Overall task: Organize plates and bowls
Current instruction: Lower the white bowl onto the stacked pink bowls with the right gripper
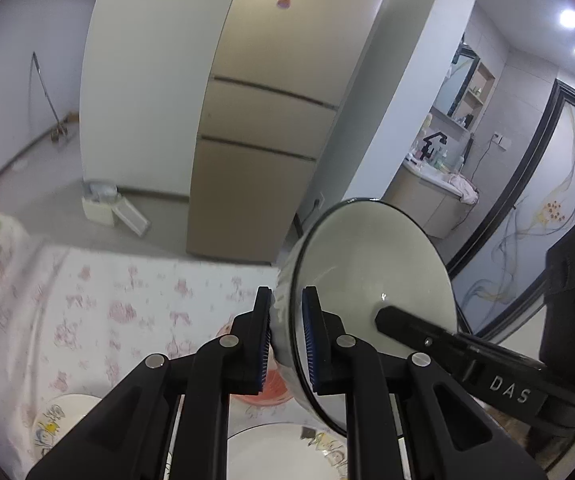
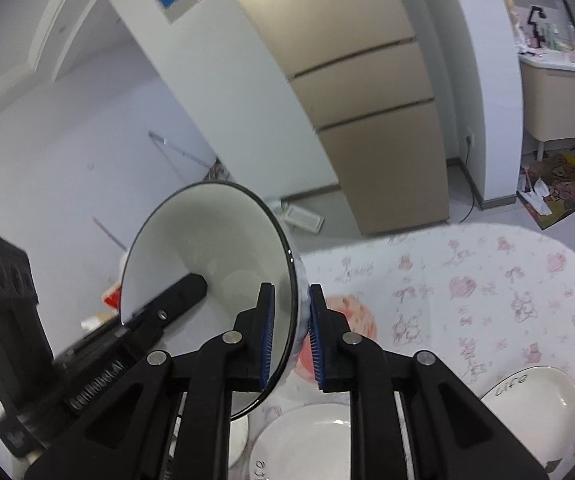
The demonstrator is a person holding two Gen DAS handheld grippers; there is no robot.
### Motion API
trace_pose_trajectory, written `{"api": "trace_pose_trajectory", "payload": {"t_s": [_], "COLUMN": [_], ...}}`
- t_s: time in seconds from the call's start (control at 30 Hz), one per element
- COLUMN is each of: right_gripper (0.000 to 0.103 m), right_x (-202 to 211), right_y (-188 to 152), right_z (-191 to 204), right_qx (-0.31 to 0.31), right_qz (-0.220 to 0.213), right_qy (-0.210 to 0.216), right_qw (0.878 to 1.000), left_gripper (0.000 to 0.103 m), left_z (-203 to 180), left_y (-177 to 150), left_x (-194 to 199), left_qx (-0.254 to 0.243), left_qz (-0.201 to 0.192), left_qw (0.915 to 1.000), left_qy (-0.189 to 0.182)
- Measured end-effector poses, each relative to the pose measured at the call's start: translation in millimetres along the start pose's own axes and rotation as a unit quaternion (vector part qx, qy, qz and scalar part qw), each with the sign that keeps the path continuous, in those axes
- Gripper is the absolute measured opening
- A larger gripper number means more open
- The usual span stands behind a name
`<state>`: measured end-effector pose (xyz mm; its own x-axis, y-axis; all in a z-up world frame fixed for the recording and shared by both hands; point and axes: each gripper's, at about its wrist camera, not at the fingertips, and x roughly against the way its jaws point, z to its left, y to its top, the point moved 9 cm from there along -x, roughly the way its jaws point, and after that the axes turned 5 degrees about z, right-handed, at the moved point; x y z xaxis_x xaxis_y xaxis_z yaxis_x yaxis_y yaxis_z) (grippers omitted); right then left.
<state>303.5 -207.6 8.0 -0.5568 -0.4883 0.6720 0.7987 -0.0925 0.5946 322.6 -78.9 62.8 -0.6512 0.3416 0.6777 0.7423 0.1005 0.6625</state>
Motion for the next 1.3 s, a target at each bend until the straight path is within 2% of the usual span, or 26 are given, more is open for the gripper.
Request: {"api": "trace_pose_trajectory", "payload": {"t_s": [0.33, 0.5, 0.6, 0.8, 1.07, 1.3], "right_gripper": [0.016, 0.016, 0.017, 0.018, 0.02, 0.02], "right_x": [-60.8, -79.7, -86.2, -108.1, -127.8, -138.3], "right_y": [-16.6, -20.3, -18.7, -28.9, -38.7, -47.5], "right_z": [-20.4, -23.9, -24.8, -30.5, -36.7, -41.4], "right_qx": [-0.006, -0.002, 0.002, 0.018, 0.039, 0.05], "right_qz": [0.06, 0.069, 0.054, 0.087, 0.104, 0.125], "right_qy": [-0.045, -0.066, -0.085, -0.12, -0.161, -0.175], "right_qw": [0.997, 0.995, 0.995, 0.989, 0.981, 0.975], "left_gripper": [0.016, 0.016, 0.016, 0.016, 0.016, 0.016], "left_z": [29.5, 40.2, 44.4, 56.2, 64.0, 71.2], "left_y": [-25.4, -30.8, -34.4, -44.6, -57.1, -63.7], "left_x": [-63.1, -79.0, -90.3, -113.5, -136.7, -151.3], "left_qx": [0.001, 0.003, -0.004, -0.01, -0.024, -0.024], "left_qz": [0.066, 0.082, 0.086, 0.114, 0.14, 0.157], "left_qw": [0.9975, 0.9959, 0.9954, 0.9917, 0.9868, 0.9841], "left_qy": [0.023, 0.038, 0.043, 0.06, 0.078, 0.08]}}
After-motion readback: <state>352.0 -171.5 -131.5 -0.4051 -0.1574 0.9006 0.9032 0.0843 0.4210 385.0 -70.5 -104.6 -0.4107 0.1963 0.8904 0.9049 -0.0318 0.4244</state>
